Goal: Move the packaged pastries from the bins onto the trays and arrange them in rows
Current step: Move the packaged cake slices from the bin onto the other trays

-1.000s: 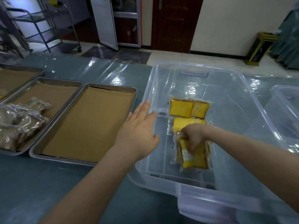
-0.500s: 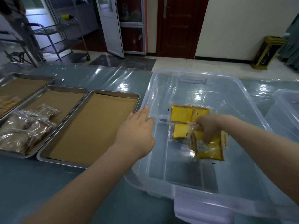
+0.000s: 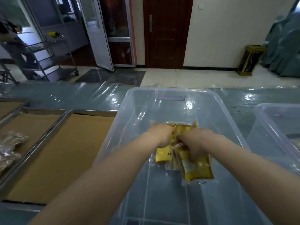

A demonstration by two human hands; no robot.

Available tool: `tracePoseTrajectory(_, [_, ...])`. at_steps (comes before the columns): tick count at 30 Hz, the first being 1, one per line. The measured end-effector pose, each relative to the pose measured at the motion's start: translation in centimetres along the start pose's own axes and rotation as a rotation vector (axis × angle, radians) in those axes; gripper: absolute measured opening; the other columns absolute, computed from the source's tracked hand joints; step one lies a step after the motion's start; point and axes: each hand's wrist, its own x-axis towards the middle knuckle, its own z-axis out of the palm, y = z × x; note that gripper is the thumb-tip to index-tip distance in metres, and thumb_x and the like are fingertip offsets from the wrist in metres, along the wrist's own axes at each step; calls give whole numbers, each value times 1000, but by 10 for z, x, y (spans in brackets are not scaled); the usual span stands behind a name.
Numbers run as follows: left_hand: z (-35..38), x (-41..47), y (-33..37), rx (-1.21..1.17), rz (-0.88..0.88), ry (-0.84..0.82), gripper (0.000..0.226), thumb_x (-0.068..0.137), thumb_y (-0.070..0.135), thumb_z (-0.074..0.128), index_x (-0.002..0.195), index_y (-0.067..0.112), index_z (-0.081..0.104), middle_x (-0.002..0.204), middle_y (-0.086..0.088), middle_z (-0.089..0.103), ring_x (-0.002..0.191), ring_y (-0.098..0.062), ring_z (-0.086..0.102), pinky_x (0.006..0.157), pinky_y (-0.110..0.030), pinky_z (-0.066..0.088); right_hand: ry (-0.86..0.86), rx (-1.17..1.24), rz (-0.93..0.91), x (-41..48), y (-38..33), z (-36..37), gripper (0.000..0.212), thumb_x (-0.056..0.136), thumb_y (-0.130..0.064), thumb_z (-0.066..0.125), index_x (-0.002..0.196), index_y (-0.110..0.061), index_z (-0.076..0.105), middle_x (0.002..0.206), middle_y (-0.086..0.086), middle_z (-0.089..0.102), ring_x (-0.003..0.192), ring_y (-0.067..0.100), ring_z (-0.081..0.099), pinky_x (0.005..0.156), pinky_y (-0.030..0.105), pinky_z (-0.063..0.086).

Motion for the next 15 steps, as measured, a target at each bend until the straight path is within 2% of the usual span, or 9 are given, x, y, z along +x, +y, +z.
tracePoseTrajectory(2, [16,22,2,-112,-5,-71,47,86,1,44,130,16,52,131,-9,54,114,-29,52,80,-29,41,-4,4,7,2,2,2,63,73,-33,76,129,-33,44,117,-2,58,105,24,57,71,32,43])
tracePoseTrajectory(4, [31,34,0,-262,-1,-124,50,86,-2,43,131,17,51,134,-6,53,119,-26,50,84,-26,41,-43,21,17,3,4,3,69,75,-30,76,134,-32,41,118,0,58,107,25,57,72,33,43])
tracePoseTrajectory(7, [53,46,-3,-387,-16,-130,46,86,8,54,131,20,50,132,-4,54,117,-24,51,95,-35,44,-94,39,3,5,8,10,70,76,-30,76,136,-31,41,119,0,58,107,26,57,78,35,48])
tracePoseTrajectory(11, [73,61,-2,-265,-35,-211,67,83,15,65,142,16,34,137,-11,42,122,-32,42,100,-37,38,-127,51,-12,9,12,9,71,72,-33,80,133,-30,44,119,-1,59,107,25,58,81,36,49])
tracePoseTrajectory(13, [78,64,-3,-321,-126,-230,61,86,4,61,140,5,33,140,-16,38,127,-34,39,105,-37,35,-135,54,-14,14,12,3,70,70,-33,81,131,-29,46,118,-3,59,106,25,59,83,37,51])
tracePoseTrajectory(15, [82,62,-3,-288,-190,-207,49,87,1,57,133,-3,40,138,-20,43,126,-34,42,102,-35,36,-139,41,-25,17,12,-3,72,70,-34,82,131,-27,46,119,-3,59,106,26,58,84,40,52])
